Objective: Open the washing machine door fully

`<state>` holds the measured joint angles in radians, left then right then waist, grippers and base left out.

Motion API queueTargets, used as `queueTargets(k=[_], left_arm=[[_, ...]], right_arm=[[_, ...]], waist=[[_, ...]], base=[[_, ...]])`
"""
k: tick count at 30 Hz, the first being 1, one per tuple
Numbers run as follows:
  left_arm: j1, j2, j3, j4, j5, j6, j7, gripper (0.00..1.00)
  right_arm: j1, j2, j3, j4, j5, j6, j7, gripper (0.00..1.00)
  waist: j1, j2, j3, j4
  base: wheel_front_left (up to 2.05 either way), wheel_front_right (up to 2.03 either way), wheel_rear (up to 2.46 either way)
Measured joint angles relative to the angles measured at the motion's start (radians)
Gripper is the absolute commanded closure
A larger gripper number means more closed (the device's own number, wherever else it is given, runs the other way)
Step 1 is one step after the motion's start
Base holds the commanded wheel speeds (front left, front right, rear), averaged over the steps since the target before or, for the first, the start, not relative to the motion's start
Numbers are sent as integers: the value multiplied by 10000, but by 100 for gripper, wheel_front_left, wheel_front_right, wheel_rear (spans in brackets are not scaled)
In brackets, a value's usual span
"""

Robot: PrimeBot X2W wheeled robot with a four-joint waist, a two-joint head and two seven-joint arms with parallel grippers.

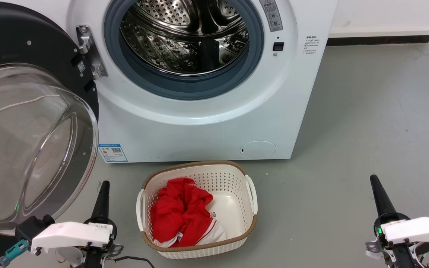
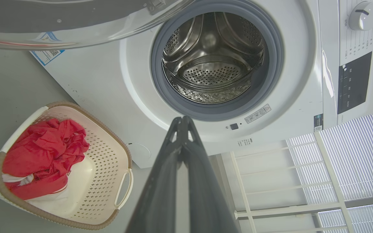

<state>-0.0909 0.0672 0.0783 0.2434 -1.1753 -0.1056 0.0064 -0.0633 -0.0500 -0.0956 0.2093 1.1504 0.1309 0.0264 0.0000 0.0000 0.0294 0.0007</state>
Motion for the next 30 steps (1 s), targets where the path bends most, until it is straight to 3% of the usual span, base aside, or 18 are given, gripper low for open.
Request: queueTargets(k=[30], left_arm=[[-95, -104, 230, 12, -2704, -146, 669, 100]], right_arm=[[-221, 0, -107, 219, 2861, 0, 539, 100]], waist=[[0, 0, -151, -4]], base=[[0, 0, 0]])
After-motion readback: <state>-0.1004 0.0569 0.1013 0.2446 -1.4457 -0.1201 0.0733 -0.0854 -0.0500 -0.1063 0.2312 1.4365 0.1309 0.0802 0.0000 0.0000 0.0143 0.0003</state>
